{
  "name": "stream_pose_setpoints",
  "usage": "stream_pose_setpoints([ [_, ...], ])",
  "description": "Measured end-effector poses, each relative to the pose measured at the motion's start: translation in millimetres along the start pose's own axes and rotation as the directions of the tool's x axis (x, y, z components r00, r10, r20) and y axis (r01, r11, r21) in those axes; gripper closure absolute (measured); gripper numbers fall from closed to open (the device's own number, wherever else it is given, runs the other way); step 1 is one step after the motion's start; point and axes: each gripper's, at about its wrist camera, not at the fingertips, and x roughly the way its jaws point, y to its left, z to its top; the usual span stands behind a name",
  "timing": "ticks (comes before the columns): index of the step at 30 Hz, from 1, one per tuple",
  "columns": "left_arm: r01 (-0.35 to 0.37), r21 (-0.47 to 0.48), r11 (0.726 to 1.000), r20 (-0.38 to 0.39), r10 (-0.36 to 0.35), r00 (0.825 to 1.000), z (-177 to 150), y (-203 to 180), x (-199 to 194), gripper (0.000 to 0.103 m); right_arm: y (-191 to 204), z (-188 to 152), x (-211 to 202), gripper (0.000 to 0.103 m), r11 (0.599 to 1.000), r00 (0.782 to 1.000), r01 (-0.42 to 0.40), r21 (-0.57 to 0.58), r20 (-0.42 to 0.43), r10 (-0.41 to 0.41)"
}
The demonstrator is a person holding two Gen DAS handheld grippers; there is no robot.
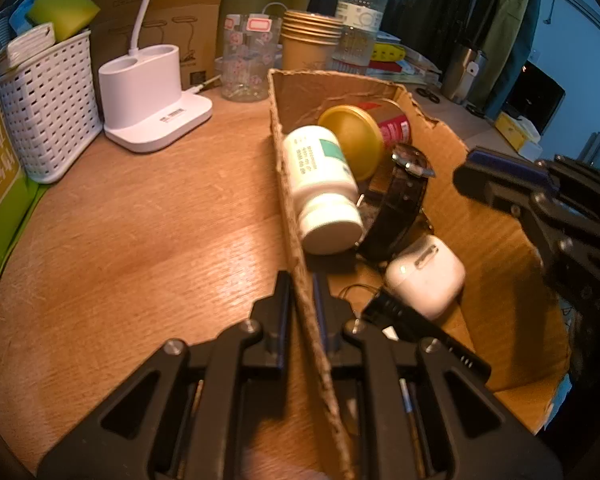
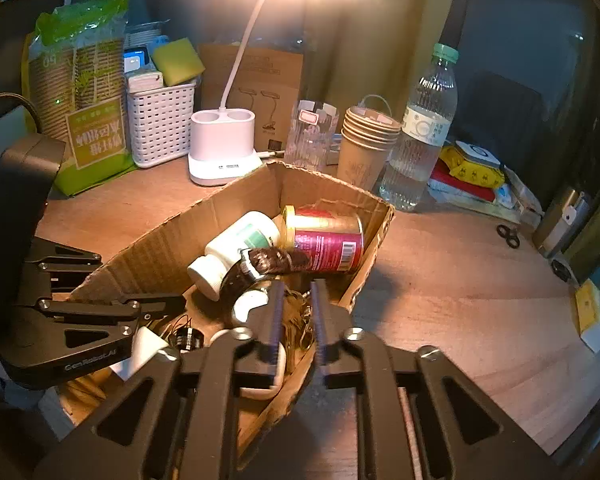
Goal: Organize rigid objects
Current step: 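Lower the keys into the box and open the right gripper, then open the left gripper to release the box while the right gripper withdraws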
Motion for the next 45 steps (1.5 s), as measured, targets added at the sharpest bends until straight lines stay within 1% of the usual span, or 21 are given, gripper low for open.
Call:
stream_pose_setpoints([
  [10,-0.011,0.001,1.000,0.008,0.011,1.000,-0.2,-0.1,-2.0,0.091,4.2,-7.8,-12.6,0.076,0.999,1.000,0.006,0.051,-0.026,-0.004],
  [17,-0.027,0.022,0.999,0.046,0.026,0.999,-4.0,-9.3,-10.2,0.091,2.2,-10.1,-34.0,0.072,0.996,0.999,0.035,0.084,-0.013,-0.034],
  [23,-0.038,0.033,0.999,0.065,0.036,0.997,-4.4,-11.5,-13.5,0.090,0.9,-11.6,-50.8,0.066,0.993,0.998,0.061,0.100,0.001,-0.061],
  [28,-0.052,0.046,0.998,0.079,0.049,0.996,-5.5,-15.5,-17.1,0.089,-3.7,-11.9,-63.3,0.064,0.990,0.997,0.078,0.115,0.013,-0.080],
  [31,-0.075,0.059,0.995,0.112,0.068,0.991,-5.3,-20.0,-22.9,0.089,-8.7,-12.1,-73.5,0.063,0.987,0.995,0.090,0.132,0.031,-0.095],
  [33,-0.098,0.068,0.993,0.149,0.087,0.985,-4.5,-23.4,-30.0,0.088,-12.9,-12.7,-81.3,0.061,0.984,0.993,0.096,0.148,0.048,-0.104],
  [34,-0.105,0.068,0.992,0.160,0.093,0.983,-3.8,-24.0,-33.0,0.088,-15.3,-12.9,-85.0,0.058,0.983,0.992,0.098,0.158,0.058,-0.108],
  [35,-0.106,0.067,0.992,0.171,0.094,0.981,-3.0,-24.9,-36.6,0.087,-17.3,-13.1,-87.9,0.054,0.981,0.992,0.098,0.167,0.065,-0.110],
  [36,-0.109,0.067,0.992,0.190,0.094,0.977,-2.2,-26.6,-42.5,0.086,-20.1,-13.3,-91.5,0.052,0.979,0.991,0.100,0.178,0.075,-0.115],
  [38,-0.119,0.071,0.990,0.218,0.101,0.971,-1.1,-29.8,-51.4,0.083,-22.8,-13.5,-97.4,0.051,0.976,0.988,0.104,0.191,0.091,-0.123],
  [42,-0.119,0.074,0.990,0.252,0.097,0.963,1.6,-37.5,-67.9,0.080,-26.2,-13.5,-107.1,0.049,0.973,0.985,0.103,0.204,0.117,-0.129],
  [44,-0.124,0.079,0.989,0.277,0.098,0.956,1.6,-41.9,-76.6,0.077,-27.6,-13.7,-111.9,0.042,0.972,0.982,0.108,0.210,0.129,-0.137],
  [45,-0.128,0.083,0.988,0.298,0.097,0.949,3.1,-45.8,-83.7,0.076,-28.9,-13.8,-115.1,0.041,0.970,0.980,0.112,0.216,0.139,-0.144],
])
